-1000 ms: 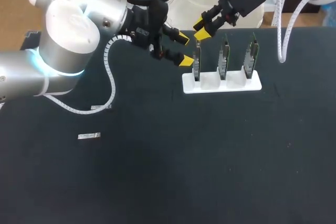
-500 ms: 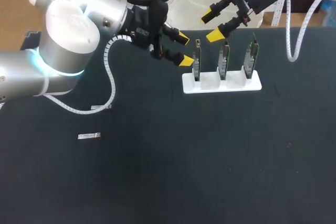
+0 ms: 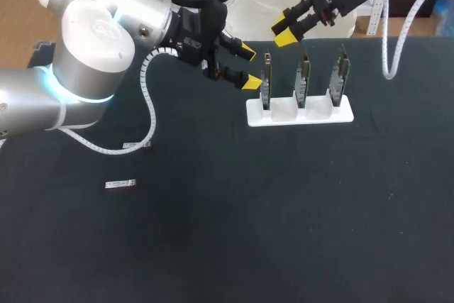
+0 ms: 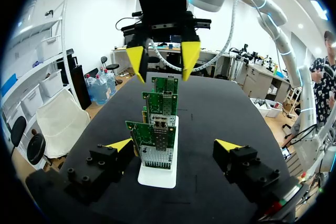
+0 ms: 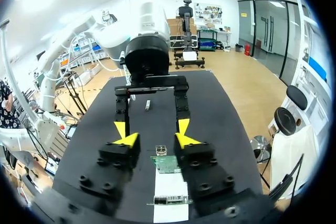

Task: Pick up the optical module with the left hand, and insert it into the network port with the right hand.

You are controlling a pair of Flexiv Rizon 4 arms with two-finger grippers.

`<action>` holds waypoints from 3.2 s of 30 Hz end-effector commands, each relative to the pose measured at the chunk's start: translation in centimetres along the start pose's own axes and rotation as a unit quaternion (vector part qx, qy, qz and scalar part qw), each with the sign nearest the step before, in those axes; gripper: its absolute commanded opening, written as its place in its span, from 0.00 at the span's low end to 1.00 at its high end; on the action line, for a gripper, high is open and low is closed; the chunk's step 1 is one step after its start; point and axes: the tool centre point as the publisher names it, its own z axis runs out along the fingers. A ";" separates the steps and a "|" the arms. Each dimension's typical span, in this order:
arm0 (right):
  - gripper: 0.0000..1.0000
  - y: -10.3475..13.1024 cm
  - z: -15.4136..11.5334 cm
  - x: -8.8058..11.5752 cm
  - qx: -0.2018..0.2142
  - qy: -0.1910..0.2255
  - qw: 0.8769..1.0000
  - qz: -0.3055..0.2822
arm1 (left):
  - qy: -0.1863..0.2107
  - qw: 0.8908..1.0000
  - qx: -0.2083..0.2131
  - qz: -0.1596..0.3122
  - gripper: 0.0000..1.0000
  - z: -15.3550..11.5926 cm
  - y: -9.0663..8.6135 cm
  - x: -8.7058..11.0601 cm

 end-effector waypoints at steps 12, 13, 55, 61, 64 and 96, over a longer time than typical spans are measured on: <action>0.00 -0.1 1.8 0.4 0.000 0.000 1.000 0.009 | 0.003 1.000 0.002 -0.001 1.00 0.0 0.2 -0.1; 0.00 -0.1 1.9 0.4 -0.001 0.001 1.000 0.011 | 0.003 1.000 0.002 -0.001 1.00 0.0 0.2 -0.1; 0.00 -1.1 3.4 1.6 -0.003 0.018 0.999 0.034 | 0.003 1.000 0.002 -0.001 1.00 0.0 0.2 -0.1; 0.00 -0.8 3.7 1.9 -0.005 0.023 0.999 0.034 | 0.003 1.000 0.002 -0.001 1.00 0.0 0.2 -0.1; 0.00 -0.7 3.8 2.1 -0.006 0.025 0.999 0.034 | 0.003 1.000 0.002 -0.001 1.00 0.0 0.2 -0.1; 0.00 -0.2 4.0 2.9 -0.005 0.017 0.999 0.046 | 0.003 1.000 0.002 -0.001 1.00 0.0 0.2 -0.1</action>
